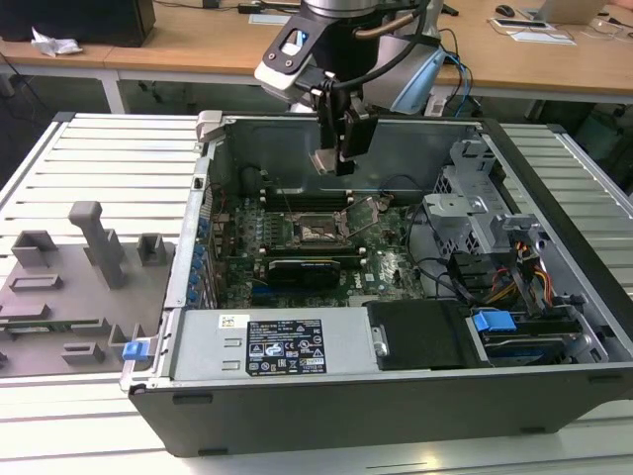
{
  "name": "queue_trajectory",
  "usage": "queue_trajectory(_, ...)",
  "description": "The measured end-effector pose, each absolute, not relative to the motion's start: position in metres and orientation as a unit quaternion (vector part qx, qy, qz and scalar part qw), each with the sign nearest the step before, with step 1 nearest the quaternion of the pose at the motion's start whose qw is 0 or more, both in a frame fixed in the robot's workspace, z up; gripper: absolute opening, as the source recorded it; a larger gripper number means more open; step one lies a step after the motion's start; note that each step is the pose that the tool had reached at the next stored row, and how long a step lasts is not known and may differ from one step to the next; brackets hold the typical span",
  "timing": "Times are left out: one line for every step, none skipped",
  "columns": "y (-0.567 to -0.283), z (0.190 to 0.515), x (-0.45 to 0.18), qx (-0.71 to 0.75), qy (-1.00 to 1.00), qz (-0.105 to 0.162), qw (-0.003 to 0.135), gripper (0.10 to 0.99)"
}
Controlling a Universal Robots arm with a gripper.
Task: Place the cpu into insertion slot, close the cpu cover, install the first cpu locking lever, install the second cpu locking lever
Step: 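Place the cpu into insertion slot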
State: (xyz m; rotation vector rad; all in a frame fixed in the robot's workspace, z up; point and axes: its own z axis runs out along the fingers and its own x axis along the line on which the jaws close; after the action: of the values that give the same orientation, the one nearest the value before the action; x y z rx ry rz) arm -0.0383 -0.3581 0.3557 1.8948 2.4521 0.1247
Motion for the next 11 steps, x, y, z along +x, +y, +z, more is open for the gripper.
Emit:
queue_trajectory(-0.3582, 0.3553, -0.0383, 0.611, 0.790, 0.040, 0.020, 0.541)
queue_trajectory(-0.3582, 0.3547, -0.0383, 0.611, 0.790, 0.040, 0.020, 0.541)
queue_trajectory(-0.3581, 0.3539, -0.0383, 0.611, 0.790, 0.040, 0.020, 0.541)
queue_trajectory(-0.3582, 0.3533, -0.0383, 0.611, 0.790, 0.040, 0.020, 0.541)
queue_trajectory(-0.3581, 0.3529, -0.0383, 0.611, 0.790, 0.040, 0.020, 0.541)
queue_trajectory(-0.3581, 0.3524, -0.0383, 0.611, 0.790, 0.040, 0.020, 0.541)
queue_trajectory(-0.3581, 0.3517, -0.0383, 0.611, 0.790, 0.040, 0.020, 0.541)
queue_trajectory(-0.3581, 0.3511, -0.0383, 0.611, 0.790, 0.040, 0.020, 0.541)
queue_trajectory(-0.3581, 0.3507, -0.0383, 0.611, 0.790, 0.040, 0.020, 0.541)
queue_trajectory(-0.3581, 0.3500, -0.0383, 0.611, 0.790, 0.040, 0.020, 0.541)
queue_trajectory(-0.3581, 0.3492, -0.0383, 0.613, 0.789, 0.040, 0.020, 0.541)
